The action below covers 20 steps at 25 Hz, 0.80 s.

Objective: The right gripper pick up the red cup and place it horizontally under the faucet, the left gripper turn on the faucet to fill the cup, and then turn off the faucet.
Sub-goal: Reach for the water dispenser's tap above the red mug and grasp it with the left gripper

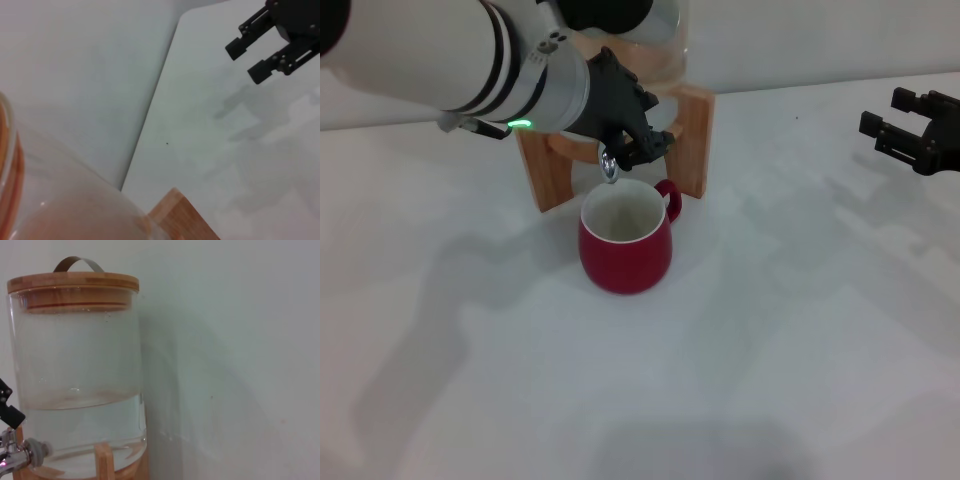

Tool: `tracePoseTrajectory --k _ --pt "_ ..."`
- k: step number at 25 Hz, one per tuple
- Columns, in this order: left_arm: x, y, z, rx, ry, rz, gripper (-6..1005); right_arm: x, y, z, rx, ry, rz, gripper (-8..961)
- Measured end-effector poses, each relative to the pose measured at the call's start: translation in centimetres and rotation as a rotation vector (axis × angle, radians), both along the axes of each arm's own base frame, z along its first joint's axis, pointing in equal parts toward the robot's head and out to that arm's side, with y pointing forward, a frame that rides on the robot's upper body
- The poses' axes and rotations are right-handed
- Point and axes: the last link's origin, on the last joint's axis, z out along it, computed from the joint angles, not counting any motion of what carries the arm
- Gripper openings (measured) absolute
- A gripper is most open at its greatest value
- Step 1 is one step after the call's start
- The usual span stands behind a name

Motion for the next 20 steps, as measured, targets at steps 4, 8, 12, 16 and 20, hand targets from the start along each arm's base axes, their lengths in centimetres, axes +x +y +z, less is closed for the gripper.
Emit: tracePoseTrajectory --k 4,8,12,16,20 --pt "0.1 0.03 -0.22 0.007 -0.004 -0.017 401 0.0 0.0 -0.01 0.0 -0.001 0.0 590" --pt "-0.07 0.08 -0.3 0.008 -0.002 -0.029 401 0.05 -0.02 -0.01 0.001 -0.001 -0.002 590" --pt "-0.24 0.02 -0.56 -0.004 -0.001 -0.023 401 0.06 -0.03 -0.01 0.001 -0.001 -0.002 590" --pt "-0.35 -0.2 -0.82 -0.017 -0.005 -0.018 401 0.07 -0.02 0.03 0.001 -0.002 -0.002 590" --pt "-0.46 -0.28 -0.87 -0.022 -0.004 -0.011 401 0.0 0.05 0.04 0.001 -0.002 0.0 590"
